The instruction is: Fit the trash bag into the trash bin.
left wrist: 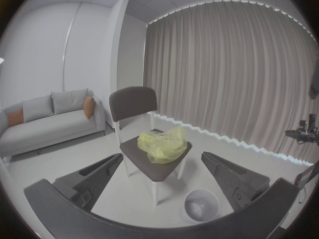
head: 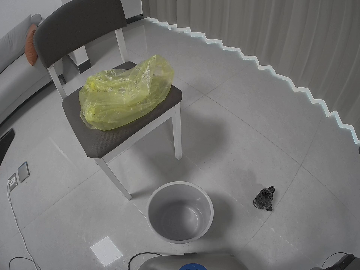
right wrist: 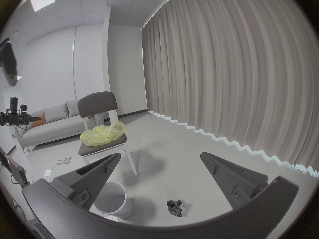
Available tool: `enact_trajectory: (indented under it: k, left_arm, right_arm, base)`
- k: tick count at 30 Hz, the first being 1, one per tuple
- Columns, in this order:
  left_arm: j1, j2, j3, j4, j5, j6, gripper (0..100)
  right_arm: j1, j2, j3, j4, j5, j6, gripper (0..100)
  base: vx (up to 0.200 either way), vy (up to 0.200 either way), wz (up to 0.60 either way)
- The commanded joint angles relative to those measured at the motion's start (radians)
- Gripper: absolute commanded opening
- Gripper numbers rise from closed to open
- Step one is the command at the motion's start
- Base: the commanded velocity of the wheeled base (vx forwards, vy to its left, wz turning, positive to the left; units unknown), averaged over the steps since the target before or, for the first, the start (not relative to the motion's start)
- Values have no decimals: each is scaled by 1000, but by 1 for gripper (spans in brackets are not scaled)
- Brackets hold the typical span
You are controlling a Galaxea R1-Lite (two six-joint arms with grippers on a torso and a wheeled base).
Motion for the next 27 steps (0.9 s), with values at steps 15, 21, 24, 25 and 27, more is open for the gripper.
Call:
enact_trajectory:
  k: [15, 21, 24, 25, 27]
  left_arm:
    - [-253, 790, -417, 3, 327, 60, 100]
    - [-230, 872, -483, 4, 330, 68, 100]
    - [-206, 908, -498, 12, 330, 69, 100]
    - [-204, 917, -503, 12, 330, 69, 100]
    - [-199, 937, -510, 13, 330, 69, 100]
  right_arm:
    - [5, 294, -34, -33, 16, 25, 100]
    - [3, 302, -31, -30, 16, 21, 100]
    - [3, 311, -31, -30, 16, 21, 100]
    - [2, 314, -31, -30, 16, 19, 100]
    - [-1, 315, -31, -30, 17, 19, 100]
  base:
    - [0, 0, 0]
    - [0, 0, 0]
    - [0, 0, 0]
    - [0, 0, 0]
    - [0, 0, 0]
